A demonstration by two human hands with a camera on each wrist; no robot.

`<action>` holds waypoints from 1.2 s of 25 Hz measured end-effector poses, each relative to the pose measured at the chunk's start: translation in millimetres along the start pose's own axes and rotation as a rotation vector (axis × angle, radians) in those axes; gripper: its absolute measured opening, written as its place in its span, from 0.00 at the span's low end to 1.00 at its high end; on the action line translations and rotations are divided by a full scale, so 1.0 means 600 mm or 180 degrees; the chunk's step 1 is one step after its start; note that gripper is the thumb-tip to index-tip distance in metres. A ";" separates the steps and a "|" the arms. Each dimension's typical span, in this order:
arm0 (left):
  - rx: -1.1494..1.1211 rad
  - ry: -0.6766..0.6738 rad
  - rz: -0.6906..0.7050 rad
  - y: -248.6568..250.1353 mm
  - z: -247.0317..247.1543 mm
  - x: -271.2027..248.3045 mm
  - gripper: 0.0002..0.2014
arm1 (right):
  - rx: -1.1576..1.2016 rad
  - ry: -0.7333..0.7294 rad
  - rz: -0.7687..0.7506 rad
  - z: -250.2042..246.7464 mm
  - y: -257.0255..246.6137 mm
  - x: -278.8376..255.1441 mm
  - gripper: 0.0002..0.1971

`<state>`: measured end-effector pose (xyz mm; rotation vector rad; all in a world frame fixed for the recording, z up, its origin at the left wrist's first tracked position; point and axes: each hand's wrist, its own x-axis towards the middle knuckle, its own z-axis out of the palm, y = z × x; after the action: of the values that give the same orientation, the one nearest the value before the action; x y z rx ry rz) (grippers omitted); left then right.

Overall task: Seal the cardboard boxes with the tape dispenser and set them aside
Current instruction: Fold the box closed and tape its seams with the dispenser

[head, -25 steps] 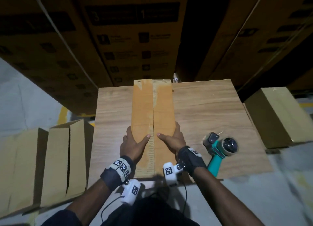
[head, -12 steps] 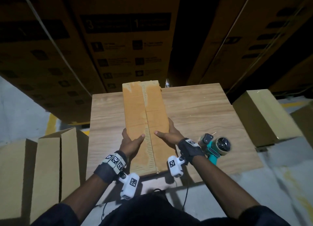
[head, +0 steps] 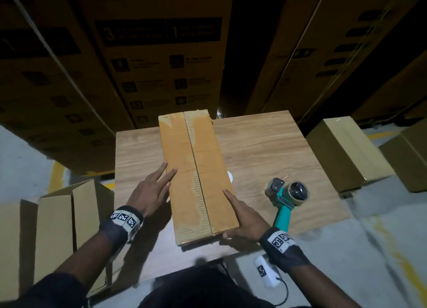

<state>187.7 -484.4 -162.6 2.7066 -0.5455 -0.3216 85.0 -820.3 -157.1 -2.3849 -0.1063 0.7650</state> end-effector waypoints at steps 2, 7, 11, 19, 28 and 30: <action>0.0044 -0.0053 0.0018 0.005 0.004 -0.006 0.33 | -0.0259 0.0055 0.0012 -0.006 0.004 -0.002 0.65; 0.0509 -0.0260 0.0081 0.044 0.007 -0.036 0.53 | -0.0588 -0.0265 -0.0179 -0.066 0.035 -0.009 0.58; 0.1041 -0.0306 0.0552 0.080 0.015 -0.059 0.55 | -0.0684 -0.0246 -0.0068 -0.126 0.056 -0.018 0.56; 0.1103 -0.0269 0.1337 0.117 -0.002 0.004 0.52 | 0.0827 0.1855 0.1109 -0.043 0.196 -0.063 0.45; 0.1475 -0.1111 0.1420 0.149 0.028 0.066 0.66 | 0.2901 0.2030 0.2674 0.011 0.254 -0.023 0.47; 0.1400 -0.0961 0.1419 0.158 0.043 0.057 0.66 | 0.3177 0.2077 0.2677 0.007 0.262 -0.013 0.47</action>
<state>180.0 -587.8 -154.2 2.8399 -1.4252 -0.5413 59.3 -945.8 -248.2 -1.5020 1.2866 0.2015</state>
